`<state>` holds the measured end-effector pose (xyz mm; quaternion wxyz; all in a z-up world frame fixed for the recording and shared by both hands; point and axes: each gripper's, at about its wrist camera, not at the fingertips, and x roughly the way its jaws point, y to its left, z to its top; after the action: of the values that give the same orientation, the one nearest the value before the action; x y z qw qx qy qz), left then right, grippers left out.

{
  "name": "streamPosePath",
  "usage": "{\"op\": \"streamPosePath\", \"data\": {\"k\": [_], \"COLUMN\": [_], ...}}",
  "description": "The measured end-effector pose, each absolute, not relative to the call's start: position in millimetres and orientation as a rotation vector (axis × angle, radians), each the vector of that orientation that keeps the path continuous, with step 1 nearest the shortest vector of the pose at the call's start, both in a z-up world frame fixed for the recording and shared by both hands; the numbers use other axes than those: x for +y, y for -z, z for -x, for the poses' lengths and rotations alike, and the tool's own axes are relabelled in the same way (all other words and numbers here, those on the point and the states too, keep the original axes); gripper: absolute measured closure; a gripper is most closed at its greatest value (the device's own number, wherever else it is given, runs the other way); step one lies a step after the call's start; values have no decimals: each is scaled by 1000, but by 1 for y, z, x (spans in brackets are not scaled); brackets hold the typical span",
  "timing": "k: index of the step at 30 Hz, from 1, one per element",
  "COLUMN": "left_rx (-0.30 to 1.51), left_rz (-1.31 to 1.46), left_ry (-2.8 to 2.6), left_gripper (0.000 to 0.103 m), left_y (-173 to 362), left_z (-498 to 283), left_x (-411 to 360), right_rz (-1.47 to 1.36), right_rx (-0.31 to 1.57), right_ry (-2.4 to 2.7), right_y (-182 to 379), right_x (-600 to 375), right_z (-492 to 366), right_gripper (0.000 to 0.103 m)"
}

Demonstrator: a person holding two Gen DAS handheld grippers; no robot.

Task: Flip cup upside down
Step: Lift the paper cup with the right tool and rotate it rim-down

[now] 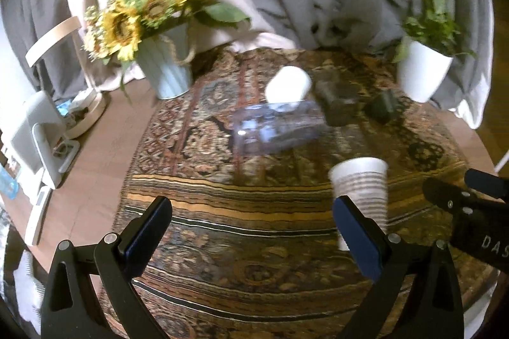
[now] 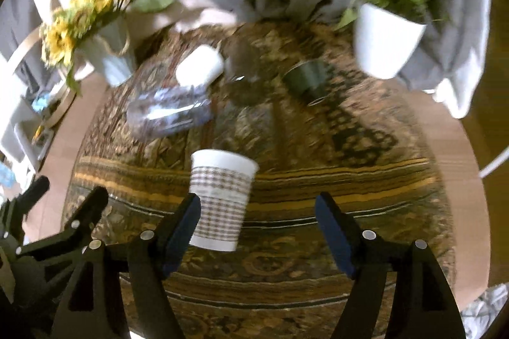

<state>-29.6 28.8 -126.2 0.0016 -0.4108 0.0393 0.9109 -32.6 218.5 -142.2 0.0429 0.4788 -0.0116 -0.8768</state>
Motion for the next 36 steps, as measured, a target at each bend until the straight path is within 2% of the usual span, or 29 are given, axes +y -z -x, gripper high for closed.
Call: {"op": "streamPosePath", "data": {"k": [10, 24, 33, 35, 36], "left_rx": [149, 165, 167, 158, 157], "left_rz": [1263, 1203, 1208, 1221, 1225], "left_ry": [-2741, -2754, -2757, -2749, -2745], "left_gripper": [0, 2, 25, 37, 40], "left_y": [143, 206, 221, 223, 224], "left_z": [10, 5, 11, 11, 11], "left_x": [82, 122, 129, 130, 131], "right_rz": [-1544, -1677, -1703, -1702, -1702], "right_rx": [-78, -13, 2, 7, 8], "right_ry": [2728, 2723, 2689, 2686, 2686], "right_y": [155, 197, 208, 209, 209], "right_x": [271, 314, 317, 318, 319], "right_z": [10, -4, -4, -4, -4], "right_gripper": [29, 29, 29, 29, 29]}}
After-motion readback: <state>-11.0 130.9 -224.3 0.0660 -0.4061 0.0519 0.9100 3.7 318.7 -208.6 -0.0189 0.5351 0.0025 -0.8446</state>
